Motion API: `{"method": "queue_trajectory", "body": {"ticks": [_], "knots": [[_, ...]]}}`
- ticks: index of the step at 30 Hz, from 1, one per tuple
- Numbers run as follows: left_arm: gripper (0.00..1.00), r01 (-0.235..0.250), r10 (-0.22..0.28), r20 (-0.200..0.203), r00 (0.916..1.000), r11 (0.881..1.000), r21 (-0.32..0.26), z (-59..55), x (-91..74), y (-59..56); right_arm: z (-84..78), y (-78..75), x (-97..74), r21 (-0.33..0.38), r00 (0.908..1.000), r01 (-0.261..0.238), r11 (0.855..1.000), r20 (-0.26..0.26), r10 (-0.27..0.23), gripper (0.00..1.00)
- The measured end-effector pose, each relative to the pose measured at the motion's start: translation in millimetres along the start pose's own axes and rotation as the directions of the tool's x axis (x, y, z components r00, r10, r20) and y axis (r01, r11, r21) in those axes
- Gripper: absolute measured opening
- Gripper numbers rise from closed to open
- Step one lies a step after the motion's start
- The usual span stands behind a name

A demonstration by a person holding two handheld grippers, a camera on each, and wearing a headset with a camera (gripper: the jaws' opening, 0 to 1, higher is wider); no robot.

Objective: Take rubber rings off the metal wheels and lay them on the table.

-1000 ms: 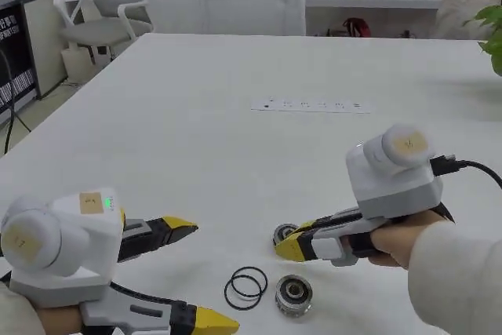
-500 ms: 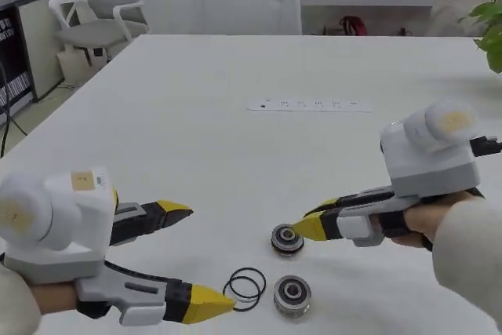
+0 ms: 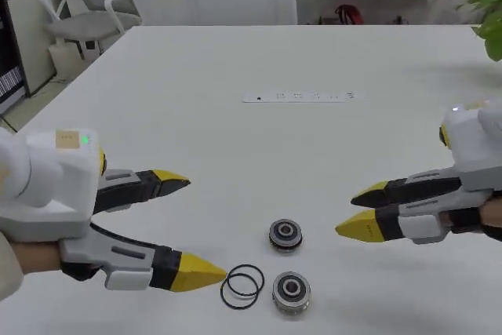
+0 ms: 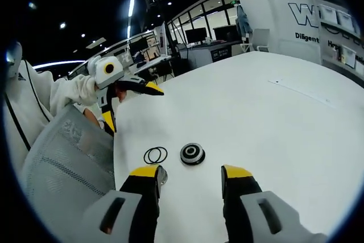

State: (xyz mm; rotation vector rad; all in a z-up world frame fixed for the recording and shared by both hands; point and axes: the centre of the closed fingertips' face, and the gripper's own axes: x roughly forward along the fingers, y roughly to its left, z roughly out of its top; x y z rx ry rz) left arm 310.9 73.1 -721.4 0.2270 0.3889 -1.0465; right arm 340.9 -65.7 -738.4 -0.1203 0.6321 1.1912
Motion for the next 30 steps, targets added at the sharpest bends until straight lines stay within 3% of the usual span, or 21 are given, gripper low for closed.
{"method": "queue_trajectory", "body": {"ticks": [8, 11, 15, 25, 30], "knots": [[0.84, 0.042, -0.042, 0.024, 0.9988, 0.999, 0.007, 15.4, 11.3, 0.0, -1.0, -6.8, -16.2, -0.023, 0.9992, 0.002, 1.000, 0.041, -0.002, 0.49], [0.83, 0.040, -0.041, 0.035, 0.9985, 0.999, 0.029, 23.4, 16.0, 6.7, -3.4, -3.7, -17.7, -0.038, 0.9989, -0.014, 0.999, 0.045, 0.016, 0.53], [0.82, 0.032, -0.033, 0.057, 0.9978, 0.999, 0.015, 30.6, 20.8, 15.7, -3.8, 0.6, -15.4, -0.049, 0.9979, -0.039, 0.998, 0.050, 0.041, 0.56], [0.80, 0.050, -0.056, 0.086, 0.9947, 0.996, 0.069, 47.1, 33.6, 21.6, 1.2, -5.8, -5.0, -0.072, 0.9976, -0.025, 0.997, 0.063, 0.030, 0.58], [0.80, 0.046, -0.051, 0.101, 0.9936, 0.997, 0.054, 52.0, 42.9, 27.9, 2.6, -10.8, 0.6, -0.064, 0.9968, -0.016, 0.998, 0.077, 0.021, 0.59]]}}
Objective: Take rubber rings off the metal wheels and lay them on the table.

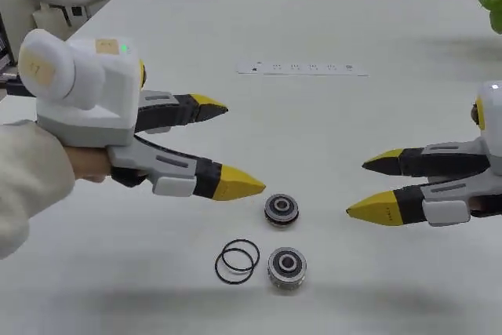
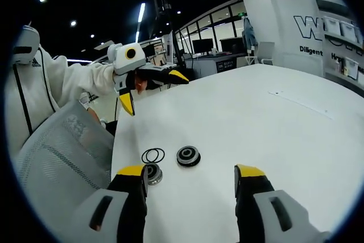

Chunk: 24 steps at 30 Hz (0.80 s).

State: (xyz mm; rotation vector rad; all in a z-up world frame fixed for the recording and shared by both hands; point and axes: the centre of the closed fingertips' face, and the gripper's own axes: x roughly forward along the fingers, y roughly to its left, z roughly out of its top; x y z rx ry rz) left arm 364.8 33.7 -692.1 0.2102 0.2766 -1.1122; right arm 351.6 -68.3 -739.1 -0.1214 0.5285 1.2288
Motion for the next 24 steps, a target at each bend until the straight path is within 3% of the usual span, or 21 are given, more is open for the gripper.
{"method": "queue_trajectory", "body": {"ticks": [13, 18, 24], "knots": [[0.75, 0.033, -0.033, 0.015, 0.9993, 0.999, 0.006, -5.5, 36.4, -2.1, -4.7, -4.5, 14.2, 0.005, 0.9999, -0.008, 1.000, 0.010, 0.008, 0.59], [0.74, 0.047, -0.047, -0.017, 0.9988, 0.999, 0.025, -18.2, 44.1, -6.1, -7.7, -4.1, 26.5, 0.002, 0.9997, -0.017, 1.000, 0.020, 0.016, 0.55], [0.68, 0.036, -0.036, -0.013, 0.9993, 0.999, 0.001, -28.0, 49.6, -4.0, -10.0, -0.2, 44.9, -0.006, 0.9993, -0.035, 0.999, 0.016, 0.035, 0.50]]}}
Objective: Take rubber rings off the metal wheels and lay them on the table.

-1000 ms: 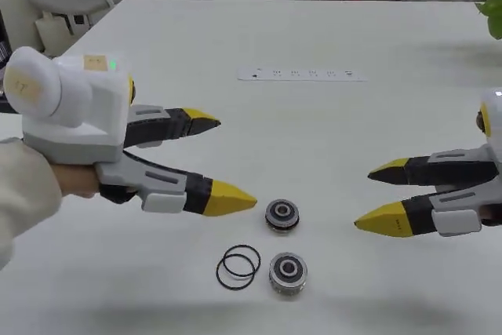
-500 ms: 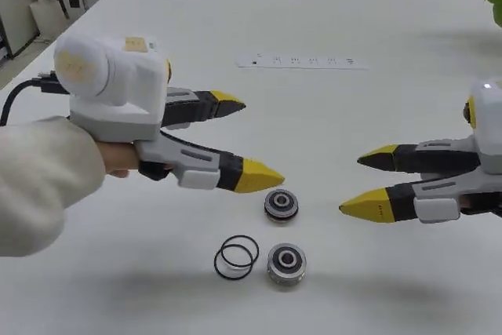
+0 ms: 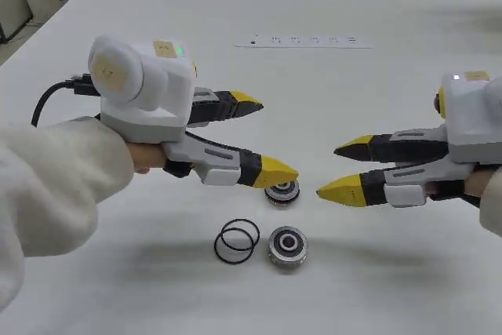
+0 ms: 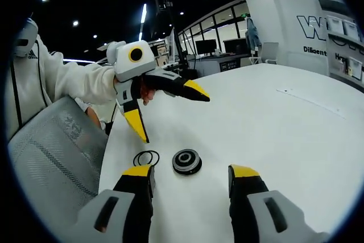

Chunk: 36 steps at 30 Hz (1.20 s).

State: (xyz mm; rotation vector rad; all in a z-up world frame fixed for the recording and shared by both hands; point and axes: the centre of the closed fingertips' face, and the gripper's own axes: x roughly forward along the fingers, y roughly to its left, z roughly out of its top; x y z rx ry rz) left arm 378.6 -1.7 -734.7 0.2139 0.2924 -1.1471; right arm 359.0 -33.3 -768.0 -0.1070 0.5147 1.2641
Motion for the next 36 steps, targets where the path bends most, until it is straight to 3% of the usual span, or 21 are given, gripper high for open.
{"method": "queue_trajectory", "body": {"ticks": [7, 24, 36], "knots": [[0.57, 0.029, -0.029, -0.031, 0.9991, 1.000, -0.008, -18.0, 4.8, -10.1, -8.1, 2.7, 16.4, -0.008, 0.9995, -0.016, 1.000, -0.026, 0.016, 0.44], [0.31, 0.022, -0.022, -0.062, 0.9978, 1.000, -0.004, -34.8, 13.3, -15.2, -19.6, 6.5, 31.1, -0.030, 0.9978, -0.020, 0.999, -0.064, 0.018, 0.29], [0.22, 0.020, -0.021, -0.117, 0.9929, 1.000, -0.005, -50.2, 17.6, -16.8, -26.4, 5.3, 36.4, -0.035, 0.9955, -0.013, 0.999, -0.094, 0.009, 0.20]]}}
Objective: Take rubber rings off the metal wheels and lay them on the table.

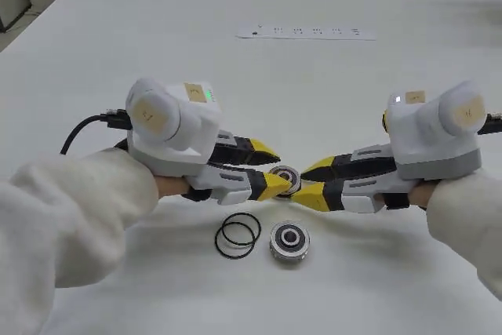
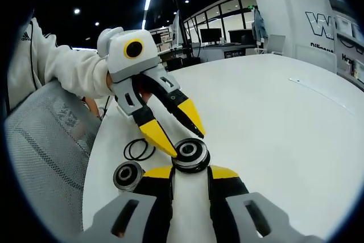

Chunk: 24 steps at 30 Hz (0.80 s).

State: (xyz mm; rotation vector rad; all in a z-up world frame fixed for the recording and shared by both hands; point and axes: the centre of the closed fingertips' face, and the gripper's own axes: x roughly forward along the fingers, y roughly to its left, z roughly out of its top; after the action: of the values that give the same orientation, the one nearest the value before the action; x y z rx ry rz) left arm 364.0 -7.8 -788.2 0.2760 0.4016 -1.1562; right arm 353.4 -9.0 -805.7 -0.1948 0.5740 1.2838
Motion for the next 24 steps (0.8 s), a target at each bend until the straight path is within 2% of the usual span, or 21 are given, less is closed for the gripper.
{"method": "queue_trajectory", "body": {"ticks": [5, 16, 19, 21, 24], "knots": [[0.15, 0.010, -0.010, 0.004, 0.9999, 1.000, -0.001, -0.1, 2.1, -3.9, -0.5, 0.4, 0.2, 0.007, 1.0000, 0.000, 1.000, 0.001, 0.000, 0.19], [0.14, -0.011, 0.011, 0.009, 0.9999, 1.000, -0.001, -1.3, 3.1, -4.5, -0.2, 1.5, -0.7, 0.026, 1.0000, 0.000, 1.000, 0.000, 0.000, 0.16], [0.14, -0.012, 0.012, 0.008, 0.9999, 1.000, 0.006, -1.4, 3.4, -4.8, 1.0, 3.1, -0.4, 0.028, 1.0000, 0.000, 1.000, 0.001, 0.000, 0.20], [0.14, -0.013, 0.013, 0.008, 0.9999, 1.000, 0.007, -1.4, 3.4, -4.7, 2.1, 2.9, 1.8, 0.005, 0.9999, 0.017, 1.000, -0.002, -0.017, 0.24], [0.14, -0.015, 0.015, 0.007, 0.9999, 1.000, 0.010, -1.5, 3.4, -4.4, 1.8, 2.6, 5.4, -0.029, 0.9996, 0.028, 0.999, -0.007, -0.028, 0.22]]}}
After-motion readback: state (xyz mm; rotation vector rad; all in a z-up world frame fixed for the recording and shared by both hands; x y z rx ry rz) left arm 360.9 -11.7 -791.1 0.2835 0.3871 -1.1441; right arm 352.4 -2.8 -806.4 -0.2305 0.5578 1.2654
